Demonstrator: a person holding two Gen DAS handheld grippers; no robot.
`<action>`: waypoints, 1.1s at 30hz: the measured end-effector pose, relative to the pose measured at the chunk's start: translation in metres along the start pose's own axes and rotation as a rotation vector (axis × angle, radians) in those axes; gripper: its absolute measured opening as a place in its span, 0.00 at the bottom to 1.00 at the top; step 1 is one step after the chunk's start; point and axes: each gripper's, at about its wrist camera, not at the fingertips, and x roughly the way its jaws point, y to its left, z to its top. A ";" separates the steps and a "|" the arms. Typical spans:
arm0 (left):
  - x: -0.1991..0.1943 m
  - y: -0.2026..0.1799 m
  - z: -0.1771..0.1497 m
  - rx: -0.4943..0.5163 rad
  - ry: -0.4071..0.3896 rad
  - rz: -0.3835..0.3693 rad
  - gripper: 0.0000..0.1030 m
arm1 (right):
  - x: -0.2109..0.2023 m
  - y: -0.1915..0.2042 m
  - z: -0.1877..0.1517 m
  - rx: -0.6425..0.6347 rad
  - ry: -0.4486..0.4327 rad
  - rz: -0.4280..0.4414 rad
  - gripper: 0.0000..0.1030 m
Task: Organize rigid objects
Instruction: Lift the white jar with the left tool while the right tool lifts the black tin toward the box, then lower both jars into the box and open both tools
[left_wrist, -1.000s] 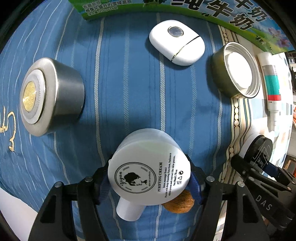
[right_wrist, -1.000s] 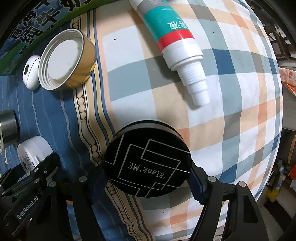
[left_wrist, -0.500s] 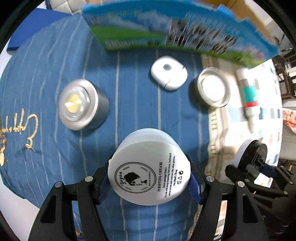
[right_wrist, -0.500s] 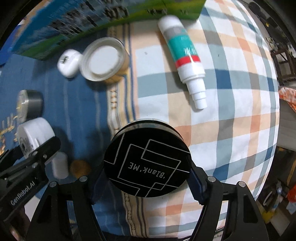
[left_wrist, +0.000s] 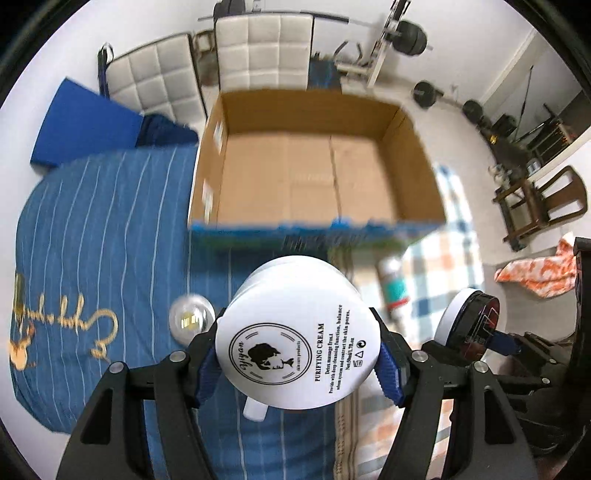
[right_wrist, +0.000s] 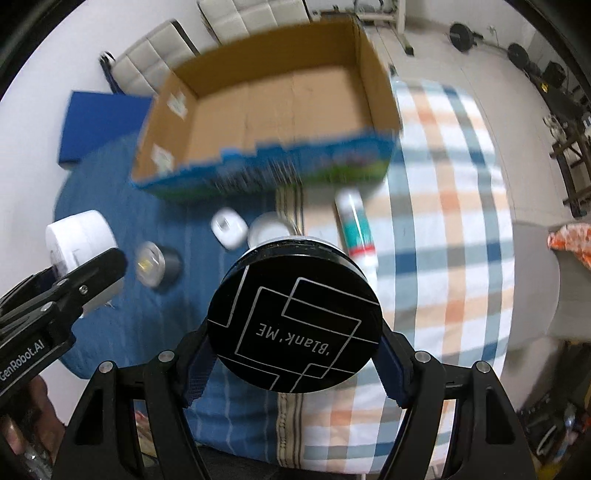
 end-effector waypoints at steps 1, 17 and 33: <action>-0.002 -0.001 0.011 -0.001 -0.011 -0.009 0.65 | -0.006 0.001 0.010 -0.003 -0.018 0.012 0.74; 0.107 0.009 0.175 -0.042 0.100 -0.037 0.65 | 0.032 0.006 0.196 -0.044 -0.053 -0.012 0.74; 0.258 0.022 0.250 -0.077 0.369 -0.052 0.65 | 0.184 -0.005 0.310 -0.069 0.153 -0.112 0.74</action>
